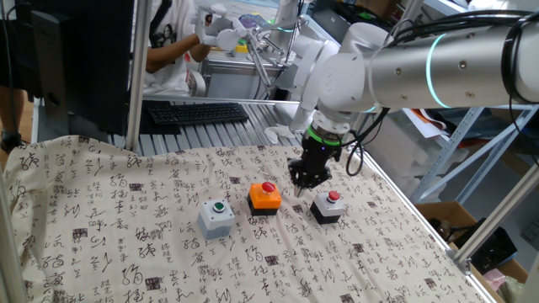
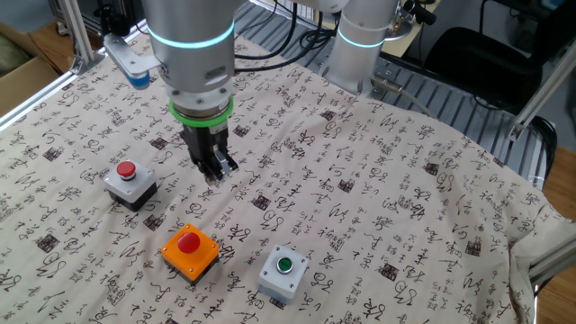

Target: Press three buttons from left to right in sequence

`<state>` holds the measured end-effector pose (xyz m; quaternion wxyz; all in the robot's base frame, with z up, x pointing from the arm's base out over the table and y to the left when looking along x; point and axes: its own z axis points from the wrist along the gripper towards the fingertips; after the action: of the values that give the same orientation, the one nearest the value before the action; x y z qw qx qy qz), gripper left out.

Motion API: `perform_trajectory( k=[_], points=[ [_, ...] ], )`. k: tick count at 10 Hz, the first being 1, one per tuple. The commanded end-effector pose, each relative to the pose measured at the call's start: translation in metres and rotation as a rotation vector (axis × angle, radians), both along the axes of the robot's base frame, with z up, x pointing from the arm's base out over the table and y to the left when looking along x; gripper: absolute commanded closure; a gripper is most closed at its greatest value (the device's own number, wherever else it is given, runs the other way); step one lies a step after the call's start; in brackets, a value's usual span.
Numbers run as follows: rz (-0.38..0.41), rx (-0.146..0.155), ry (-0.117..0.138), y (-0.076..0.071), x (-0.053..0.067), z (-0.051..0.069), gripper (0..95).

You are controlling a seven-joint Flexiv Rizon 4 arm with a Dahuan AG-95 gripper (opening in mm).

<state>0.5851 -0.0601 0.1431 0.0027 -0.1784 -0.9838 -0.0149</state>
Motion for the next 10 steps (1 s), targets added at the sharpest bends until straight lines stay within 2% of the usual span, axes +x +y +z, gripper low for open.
perform_trajectory(
  k=[1,2,3,10],
  points=[
    [0.012,-0.003,-0.001,-0.006,0.001,-0.001,95.0],
    [0.012,0.000,-0.001,-0.008,0.002,-0.002,95.0],
    [0.024,-0.001,0.000,-0.017,0.004,-0.002,95.0],
    [0.053,-0.005,-0.002,-0.054,0.015,-0.005,95.0]
  ],
)
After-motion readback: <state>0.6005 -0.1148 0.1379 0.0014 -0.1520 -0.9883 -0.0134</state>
